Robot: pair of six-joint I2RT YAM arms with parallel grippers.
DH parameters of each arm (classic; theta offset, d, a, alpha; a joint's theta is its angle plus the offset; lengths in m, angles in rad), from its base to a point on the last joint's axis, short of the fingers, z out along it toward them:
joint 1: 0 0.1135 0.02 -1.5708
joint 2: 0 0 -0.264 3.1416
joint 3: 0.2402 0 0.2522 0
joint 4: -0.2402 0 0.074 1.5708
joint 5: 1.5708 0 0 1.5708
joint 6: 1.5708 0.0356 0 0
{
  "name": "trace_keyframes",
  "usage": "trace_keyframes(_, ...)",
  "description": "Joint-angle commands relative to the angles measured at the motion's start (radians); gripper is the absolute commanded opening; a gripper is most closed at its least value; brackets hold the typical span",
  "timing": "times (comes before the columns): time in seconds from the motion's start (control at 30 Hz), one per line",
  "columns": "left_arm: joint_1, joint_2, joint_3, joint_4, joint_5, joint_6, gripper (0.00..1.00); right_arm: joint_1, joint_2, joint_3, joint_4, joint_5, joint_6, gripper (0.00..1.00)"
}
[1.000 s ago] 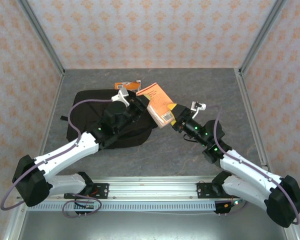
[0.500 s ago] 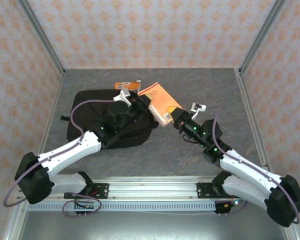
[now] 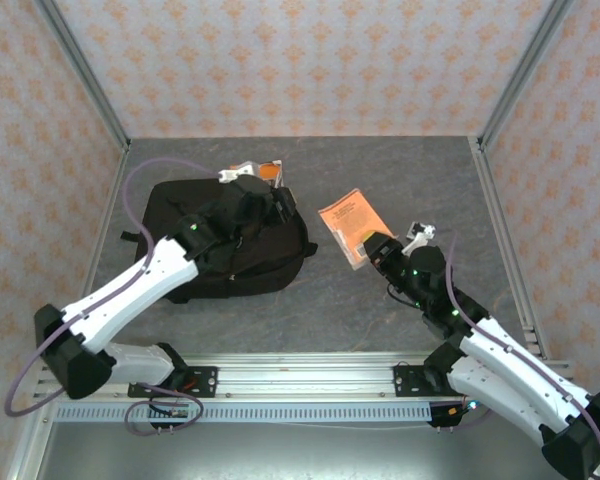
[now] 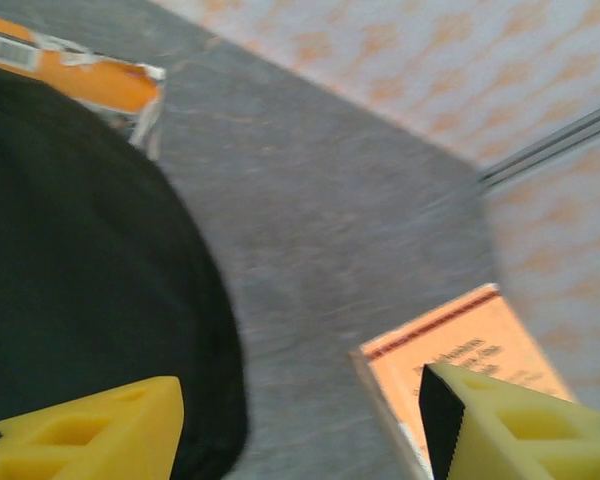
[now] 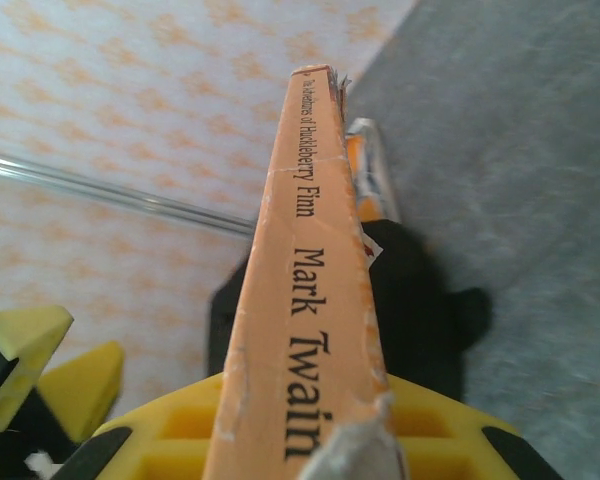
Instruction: Pack the student bag
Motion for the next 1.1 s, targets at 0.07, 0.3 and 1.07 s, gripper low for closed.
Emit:
trace_keyframes(0.07,0.008,0.187,0.121,-0.309,-0.060,0.243,0.62,-0.016,0.005,0.049,-0.100,0.021,-0.079,0.00)
trace_keyframes(0.3,0.013,0.396,0.242,-0.403,0.071,0.417,0.54,-0.043,-0.016,0.043,-0.142,-0.006,-0.113,0.00)
trace_keyframes(1.07,0.005,0.514,0.178,-0.406,0.185,0.514,0.67,-0.089,-0.010,0.040,-0.162,-0.091,-0.147,0.00)
